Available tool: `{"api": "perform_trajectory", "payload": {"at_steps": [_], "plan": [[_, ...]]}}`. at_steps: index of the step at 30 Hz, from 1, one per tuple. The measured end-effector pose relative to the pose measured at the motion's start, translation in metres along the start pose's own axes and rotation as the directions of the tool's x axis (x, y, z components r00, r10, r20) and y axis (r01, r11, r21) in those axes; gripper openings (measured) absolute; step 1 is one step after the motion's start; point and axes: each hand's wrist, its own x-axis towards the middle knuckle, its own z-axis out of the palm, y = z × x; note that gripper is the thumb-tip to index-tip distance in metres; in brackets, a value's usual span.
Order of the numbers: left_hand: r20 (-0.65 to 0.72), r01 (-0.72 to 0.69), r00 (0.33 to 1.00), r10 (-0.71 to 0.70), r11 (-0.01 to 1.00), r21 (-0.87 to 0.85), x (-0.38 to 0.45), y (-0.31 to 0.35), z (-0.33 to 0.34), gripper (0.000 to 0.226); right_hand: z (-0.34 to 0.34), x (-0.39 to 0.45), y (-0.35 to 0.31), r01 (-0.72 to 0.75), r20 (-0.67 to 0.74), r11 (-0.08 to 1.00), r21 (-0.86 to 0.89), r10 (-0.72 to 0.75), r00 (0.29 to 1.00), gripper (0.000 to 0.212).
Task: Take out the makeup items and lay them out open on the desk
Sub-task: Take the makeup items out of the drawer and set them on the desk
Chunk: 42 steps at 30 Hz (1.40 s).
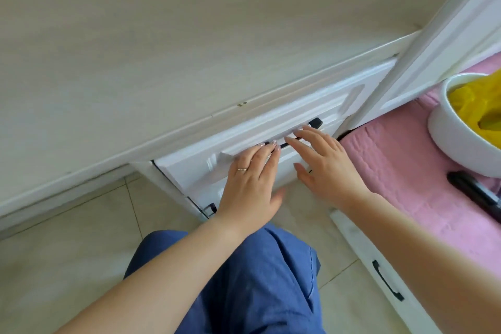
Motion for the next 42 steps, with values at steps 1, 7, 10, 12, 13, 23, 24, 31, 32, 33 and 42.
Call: {"api": "perform_trajectory", "payload": {"at_steps": [1,7,10,12,13,23,24,31,32,33,42], "plan": [[0.008,-0.011,1.000,0.011,1.000,0.002,-0.003,0.003,-0.001,0.068,-0.002,-0.005,-0.004,-0.017,-0.004,1.000,-0.002,0.017,1.000,0.047],[0.037,-0.029,0.999,0.029,0.999,0.024,-0.020,0.023,-0.002,0.070,-0.014,-0.035,-0.014,-0.093,0.032,0.993,-0.078,0.096,0.995,0.051],[0.039,-0.032,0.999,0.031,0.999,0.038,-0.029,0.032,-0.001,0.070,-0.019,-0.049,-0.016,-0.100,0.034,0.990,-0.095,0.104,0.994,0.053],[0.038,-0.044,0.998,0.042,0.998,0.043,-0.037,0.041,-0.001,0.070,-0.024,-0.061,-0.017,-0.099,0.036,0.990,-0.104,0.103,0.994,0.054],[0.041,-0.053,0.998,0.051,0.997,0.047,-0.041,0.045,0.000,0.070,-0.025,-0.067,-0.017,-0.094,0.040,0.990,-0.105,0.099,0.994,0.055],[0.083,-0.134,0.988,0.129,0.989,0.065,-0.083,0.086,0.005,0.073,-0.041,-0.134,-0.019,-0.091,0.013,0.992,-0.089,0.093,0.996,0.060],[0.085,-0.140,0.987,0.134,0.988,0.064,-0.087,0.089,0.005,0.073,-0.042,-0.139,-0.020,-0.091,0.010,0.992,-0.089,0.093,0.996,0.061],[0.107,-0.168,0.981,0.159,0.983,0.080,-0.108,0.112,0.009,0.074,-0.049,-0.173,-0.023,-0.093,-0.027,0.991,-0.096,0.091,0.996,0.063],[0.110,-0.167,0.981,0.158,0.983,0.078,-0.111,0.116,0.009,0.074,-0.050,-0.178,-0.024,-0.096,-0.026,0.991,-0.094,0.094,0.995,0.062],[0.115,-0.168,0.981,0.158,0.982,0.081,-0.113,0.118,0.009,0.074,-0.051,-0.181,-0.024,-0.094,-0.026,0.991,-0.093,0.092,0.995,0.061],[0.139,-0.211,0.970,0.200,0.975,0.070,-0.128,0.132,0.009,0.073,-0.060,-0.205,-0.030,-0.081,-0.054,0.989,-0.121,0.075,0.996,0.061]]}}
